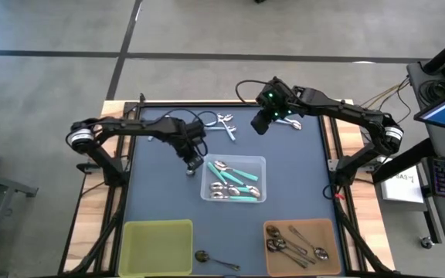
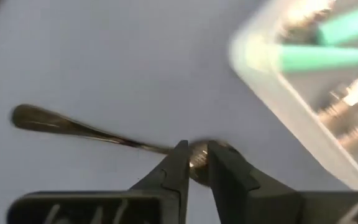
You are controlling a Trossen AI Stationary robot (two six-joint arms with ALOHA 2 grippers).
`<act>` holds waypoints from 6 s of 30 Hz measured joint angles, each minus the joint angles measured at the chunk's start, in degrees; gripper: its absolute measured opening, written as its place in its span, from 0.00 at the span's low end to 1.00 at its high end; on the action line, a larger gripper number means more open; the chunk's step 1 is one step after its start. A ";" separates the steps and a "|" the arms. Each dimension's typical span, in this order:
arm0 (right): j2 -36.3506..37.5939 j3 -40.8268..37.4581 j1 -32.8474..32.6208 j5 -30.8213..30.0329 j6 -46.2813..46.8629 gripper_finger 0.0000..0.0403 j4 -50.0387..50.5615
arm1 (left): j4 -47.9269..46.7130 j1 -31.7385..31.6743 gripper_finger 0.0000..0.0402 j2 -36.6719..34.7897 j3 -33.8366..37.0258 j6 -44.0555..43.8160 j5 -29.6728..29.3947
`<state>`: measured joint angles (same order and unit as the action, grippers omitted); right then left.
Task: Sort silverware by color (type)
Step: Put the black spoon into the orange bin
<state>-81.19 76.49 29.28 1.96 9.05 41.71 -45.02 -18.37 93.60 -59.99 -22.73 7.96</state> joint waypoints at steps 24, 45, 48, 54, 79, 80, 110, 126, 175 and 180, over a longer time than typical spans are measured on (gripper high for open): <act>0.00 0.00 0.00 -0.03 -2.35 0.23 0.38 | 13.65 1.74 0.27 0.71 13.08 -37.64 -12.73; 0.00 0.00 0.00 -0.04 -2.00 0.23 1.49 | 14.52 1.82 0.01 1.30 13.26 -31.37 -14.57; 0.00 0.00 0.01 -0.02 -1.93 0.23 1.66 | 14.57 1.81 0.00 -0.78 13.32 -30.32 -14.45; 0.00 0.00 0.00 0.04 0.47 0.23 1.68 | 16.15 1.60 0.00 -6.77 13.32 -30.24 -15.53; 0.00 -17.24 -0.42 25.05 42.49 0.26 -56.63 | 48.76 1.44 0.00 -17.51 11.43 -24.21 -14.99; 0.00 -17.60 -0.53 23.84 42.76 0.27 -56.58 | 48.77 1.44 0.00 -17.08 11.00 -24.20 -14.99; -0.02 -18.01 -0.37 10.86 39.81 0.37 -51.79 | 47.86 0.81 0.00 -1.15 -5.98 -20.89 -12.32; 0.07 -17.99 -0.38 10.34 38.62 0.03 -51.06 | 50.50 0.75 0.03 -1.40 -5.85 -19.33 -11.18; 1.11 -18.61 -59.60 18.96 55.52 0.03 -4.54 | 8.50 0.37 0.18 -15.15 -5.87 14.75 0.03; 0.04 -17.50 -59.68 19.64 55.84 0.10 -4.58 | 3.29 0.31 0.18 -18.45 -5.87 16.81 -0.59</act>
<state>-81.14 58.99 -30.40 21.60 64.89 37.13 -41.74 -18.06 75.14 -65.87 -5.92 7.37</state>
